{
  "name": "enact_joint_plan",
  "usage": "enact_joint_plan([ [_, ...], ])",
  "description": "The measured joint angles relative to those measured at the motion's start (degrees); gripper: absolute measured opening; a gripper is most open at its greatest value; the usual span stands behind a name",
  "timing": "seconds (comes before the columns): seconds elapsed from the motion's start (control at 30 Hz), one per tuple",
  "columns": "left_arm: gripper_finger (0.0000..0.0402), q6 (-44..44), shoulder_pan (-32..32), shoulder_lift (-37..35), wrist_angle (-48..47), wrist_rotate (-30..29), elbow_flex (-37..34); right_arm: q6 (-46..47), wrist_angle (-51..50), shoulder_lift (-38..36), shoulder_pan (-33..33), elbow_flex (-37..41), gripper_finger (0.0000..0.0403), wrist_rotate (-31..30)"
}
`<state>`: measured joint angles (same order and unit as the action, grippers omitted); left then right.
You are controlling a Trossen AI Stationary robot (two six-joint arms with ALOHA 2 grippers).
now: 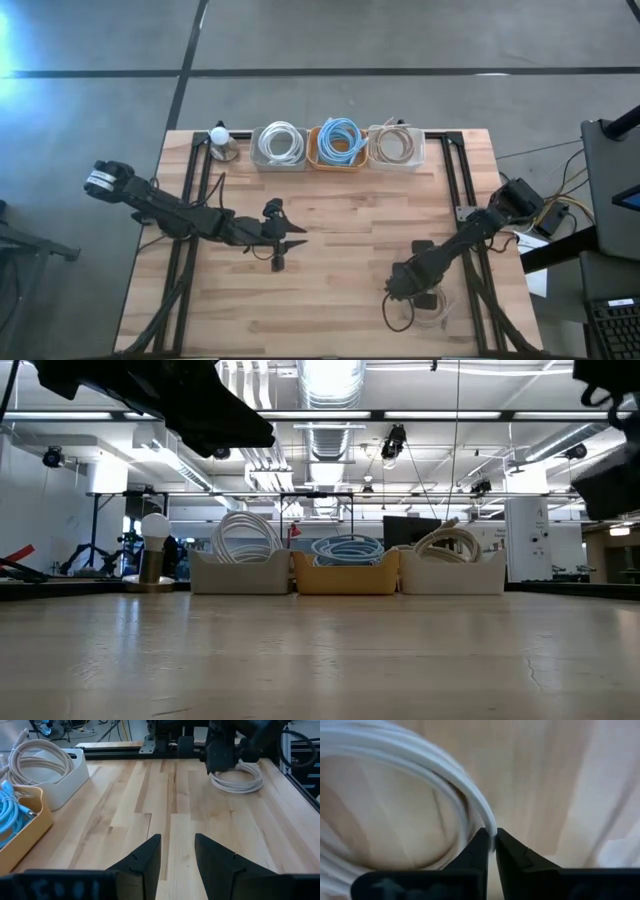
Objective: Pick & Place USB Port
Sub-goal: Put the light brown charger cable into the white bin
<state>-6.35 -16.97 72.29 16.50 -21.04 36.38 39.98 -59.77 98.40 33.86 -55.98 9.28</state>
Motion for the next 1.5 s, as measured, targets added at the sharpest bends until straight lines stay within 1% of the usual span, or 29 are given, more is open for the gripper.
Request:
enact_joint_plan([
  [0.1, 0.0135, 0.2, 0.1, 0.0, 0.0, -0.1, 0.0, 0.2, -0.7, -2.5, -0.5, -0.8, 0.0016, -3.6],
  [0.2, 0.0135, 0.6, 0.3, 0.0, 0.0, -1.6, 0.0, 1.7, -3.0, -6.0, -1.2, -2.3, 0.0015, -11.6],
  [0.27, 0.0135, 0.6, 0.3, 0.0, 0.0, -3.2, 0.0, 2.9, -5.5, -8.8, -1.8, -3.4, 0.0015, -18.7],
  [0.37, 0.0135, 0.9, 0.4, 0.0, 0.0, -4.8, 0.0, 4.2, -7.8, -13.1, -2.9, -4.4, 0.0014, -32.6],
  [0.43, 0.0135, 1.8, 0.4, 0.0, 0.0, -5.1, 0.0, 4.0, -7.8, -15.9, -4.1, -4.4, 0.0014, -41.2],
  [0.57, 0.0135, 2.3, 0.4, 0.0, -0.1, -5.4, 0.0, 2.5, -7.8, -21.1, -7.5, -4.0, 0.0014, -56.0],
  [0.63, 0.0135, 2.3, 0.4, 0.0, -0.2, -5.5, 0.0, 1.4, -7.8, -23.6, -9.8, -3.9, 0.0014, -62.3],
  [0.73, 0.0135, 2.9, 0.4, 0.0, -0.4, -5.6, 0.0, -1.4, -7.8, -27.1, -13.9, -4.1, 0.0014, -69.5],
  [0.87, 0.0135, 3.3, 0.4, 0.0, -0.4, -6.1, 0.0, -1.6, -7.4, -30.9, -19.8, -4.7, 0.0013, -81.5],
  [0.9, 0.0135, 3.3, 0.4, 0.0, -0.4, -6.1, 0.0, -1.6, -7.3, -31.8, -21.5, -4.8, 0.0013, -83.7],
  [0.97, 0.0135, 3.3, 0.5, 0.0, -0.5, -6.1, 0.0, -1.3, -7.3, -33.2, -24.9, -4.7, 0.0013, -86.0],
  [1.07, 0.0135, 3.3, 0.5, 0.0, -0.6, -6.1, 0.0, 1.3, -7.3, -34.6, -30.8, -4.5, 0.0013, -86.0],
  [1.2, 0.0135, 3.3, 0.8, 0.0, -0.6, -6.1, 0.0, 5.6, -6.7, -34.4, -38.5, -3.0, 0.0013, -85.9],
  [1.33, 0.0135, 3.2, 0.9, 0.0, -0.7, -6.1, -0.1, 7.7, -0.3, -32.3, -45.4, 0.9, 0.0013, -85.9],
  [1.43, 0.0135, 3.2, 1.0, 0.0, -0.7, -6.1, -0.1, 5.3, 6.7, -30.0, -50.1, 4.1, 0.0013, -85.8],
  [1.5, 0.0135, 3.2, 1.1, 0.0, -0.8, -6.1, 0.0, 3.4, 10.8, -28.1, -52.6, 5.9, 0.0013, -84.6],
])
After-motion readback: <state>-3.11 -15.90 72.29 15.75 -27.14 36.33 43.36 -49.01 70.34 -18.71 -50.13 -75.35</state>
